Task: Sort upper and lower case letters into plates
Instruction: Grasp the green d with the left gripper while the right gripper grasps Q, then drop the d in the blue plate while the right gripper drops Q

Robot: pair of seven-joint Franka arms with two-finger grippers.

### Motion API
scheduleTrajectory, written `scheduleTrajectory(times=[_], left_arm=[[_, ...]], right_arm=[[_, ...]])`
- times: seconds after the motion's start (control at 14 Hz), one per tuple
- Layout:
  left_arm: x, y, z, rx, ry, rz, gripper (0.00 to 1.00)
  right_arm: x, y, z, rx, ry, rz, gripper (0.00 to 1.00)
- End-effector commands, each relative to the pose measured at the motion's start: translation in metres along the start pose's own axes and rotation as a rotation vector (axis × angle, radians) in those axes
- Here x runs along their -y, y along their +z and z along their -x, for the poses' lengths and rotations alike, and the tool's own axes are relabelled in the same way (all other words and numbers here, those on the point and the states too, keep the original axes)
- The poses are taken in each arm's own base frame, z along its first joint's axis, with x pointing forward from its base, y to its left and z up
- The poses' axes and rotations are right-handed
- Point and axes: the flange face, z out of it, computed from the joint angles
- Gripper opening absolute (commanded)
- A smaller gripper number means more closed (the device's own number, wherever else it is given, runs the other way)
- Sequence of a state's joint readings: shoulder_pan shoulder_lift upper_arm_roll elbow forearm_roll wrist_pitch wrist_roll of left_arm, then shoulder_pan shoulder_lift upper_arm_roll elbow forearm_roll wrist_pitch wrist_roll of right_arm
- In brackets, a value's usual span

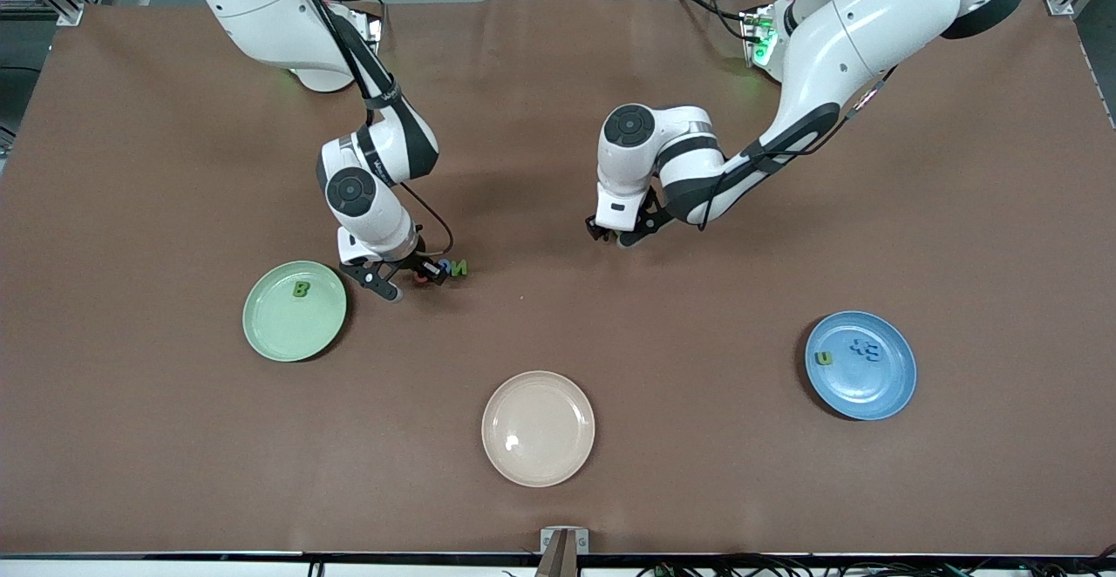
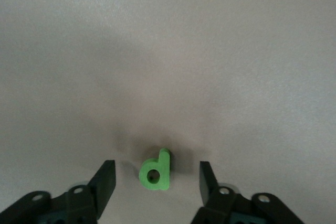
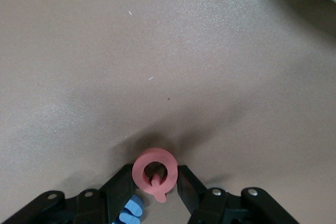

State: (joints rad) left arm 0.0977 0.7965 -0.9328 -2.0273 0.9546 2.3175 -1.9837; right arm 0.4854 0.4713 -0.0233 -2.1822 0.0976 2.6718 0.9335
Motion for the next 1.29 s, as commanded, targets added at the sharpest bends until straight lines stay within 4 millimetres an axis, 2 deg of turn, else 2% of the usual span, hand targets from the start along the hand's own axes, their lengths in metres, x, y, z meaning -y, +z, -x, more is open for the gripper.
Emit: scheduleTrajectory(times=[0.0,0.14,0.29,0.43,0.57,0.79,0.93,1.0,1.07,1.14,1.21], left_arm=[[0.004,0.001,0.000,-0.009,-0.002,0.020,0.64],[0.005,0.003,0.001,-0.008,0.000,0.017,0.57],[0.003,0.005,0.002,-0.002,-0.001,0.019,0.52],[0.003,0.007,0.003,0.009,-0.003,0.021,0.52],[0.003,0.009,0.003,0.012,-0.003,0.018,0.50],[0.003,0.011,0.003,0.017,-0.013,0.016,0.40],[0.003,0.009,0.000,0.014,-0.019,0.019,0.22],[0.002,0.008,-0.002,0.011,-0.030,0.021,0.13],[0.002,0.005,-0.008,0.003,-0.042,0.024,0.05],[0.002,0.001,-0.016,-0.007,-0.048,0.028,0.02],[-0.001,-0.010,-0.035,-0.040,-0.067,0.034,0.02]], right_arm=[[-0.013,0.002,-0.006,0.000,-0.001,0.014,0.00],[-0.017,-0.010,-0.021,-0.010,-0.017,-0.002,0.00],[-0.027,-0.037,-0.054,0.024,-0.054,0.024,0.00],[-0.040,-0.069,-0.087,0.072,-0.066,0.055,0.00],[-0.055,-0.091,-0.116,0.091,-0.095,0.057,0.00],[-0.088,-0.094,-0.148,0.094,-0.137,0.047,0.00],[-0.114,-0.090,-0.169,0.091,-0.147,0.040,0.00],[-0.121,-0.088,-0.173,0.085,-0.154,0.035,0.00],[-0.127,-0.083,-0.177,0.081,-0.152,0.033,0.00],[-0.130,-0.073,-0.179,0.076,-0.149,0.032,0.00],[-0.131,-0.065,-0.178,0.072,-0.147,0.031,0.00]])
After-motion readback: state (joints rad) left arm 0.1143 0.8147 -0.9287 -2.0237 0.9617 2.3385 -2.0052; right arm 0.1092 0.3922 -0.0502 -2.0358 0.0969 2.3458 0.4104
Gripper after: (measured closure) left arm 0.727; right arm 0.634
